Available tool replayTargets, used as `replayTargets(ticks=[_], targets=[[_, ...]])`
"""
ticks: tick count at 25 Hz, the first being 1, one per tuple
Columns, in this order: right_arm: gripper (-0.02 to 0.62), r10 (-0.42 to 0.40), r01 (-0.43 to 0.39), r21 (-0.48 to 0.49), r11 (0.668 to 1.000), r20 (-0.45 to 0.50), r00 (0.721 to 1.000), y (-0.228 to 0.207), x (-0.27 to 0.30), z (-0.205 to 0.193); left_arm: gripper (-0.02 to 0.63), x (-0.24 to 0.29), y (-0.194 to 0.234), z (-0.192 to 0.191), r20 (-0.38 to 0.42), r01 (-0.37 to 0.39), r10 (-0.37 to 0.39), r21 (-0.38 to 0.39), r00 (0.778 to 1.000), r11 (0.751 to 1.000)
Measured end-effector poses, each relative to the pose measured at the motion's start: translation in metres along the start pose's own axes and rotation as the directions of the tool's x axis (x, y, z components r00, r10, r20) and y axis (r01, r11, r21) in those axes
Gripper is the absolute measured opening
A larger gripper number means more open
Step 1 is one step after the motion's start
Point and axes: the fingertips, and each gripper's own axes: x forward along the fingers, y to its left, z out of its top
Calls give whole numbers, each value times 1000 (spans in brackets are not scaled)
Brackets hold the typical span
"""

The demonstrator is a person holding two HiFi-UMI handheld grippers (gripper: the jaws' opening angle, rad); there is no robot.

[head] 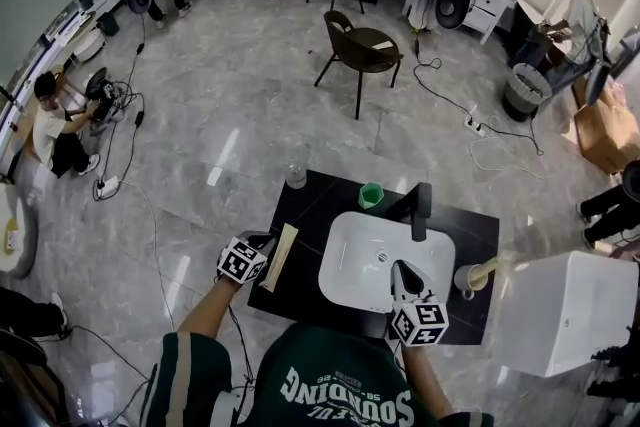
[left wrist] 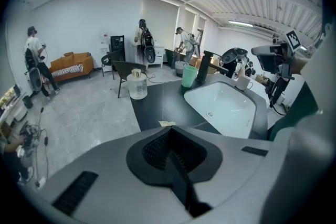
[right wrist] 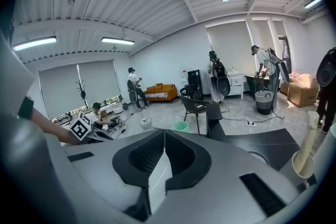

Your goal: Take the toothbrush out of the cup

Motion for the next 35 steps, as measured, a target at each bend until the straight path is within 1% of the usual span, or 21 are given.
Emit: replayTargets(ticks=[3,6,12,14,17,20,25,28,31,35], targets=[[41,-1,0,9,1000,8,1000,-1,-1,1,8,-8,2,5,29,-41,41,-9,999,999],[41,7,-7,13,1000,13,1000,-4,-2,0,9,-15,2,7,55,-79,81,-37,995,996],[41,26,-26,-7,1000,18,1000,-16,-15,3,9,-35,-7,21,111,-161,170,-85,979,983],[41,36,-36,-8,999,16,999,-21,-20,3,9,-41,-12,24,125,-192,202,-92,971,977],[41,55,-55,-17,998,14,998,-29,-28,3,8,-46,-21,32,156,-244,258,-107,953,964],[41,73,-73,-23,997,14,997,-36,-37,5,9,-48,-35,36,180,-276,297,-131,938,952],[41,98,-98,-34,995,13,995,-52,-52,6,9,-45,-66,48,211,-298,330,-167,920,940],[41,102,-102,-38,994,11,995,-61,-63,12,9,-43,-84,61,225,-297,334,-183,915,937],[41,100,-99,-37,994,15,995,-72,-71,12,9,-35,-101,77,252,-288,325,-173,911,942],[41,90,-90,-35,995,17,996,-89,-81,9,9,-20,-130,104,291,-256,287,-142,912,956]])
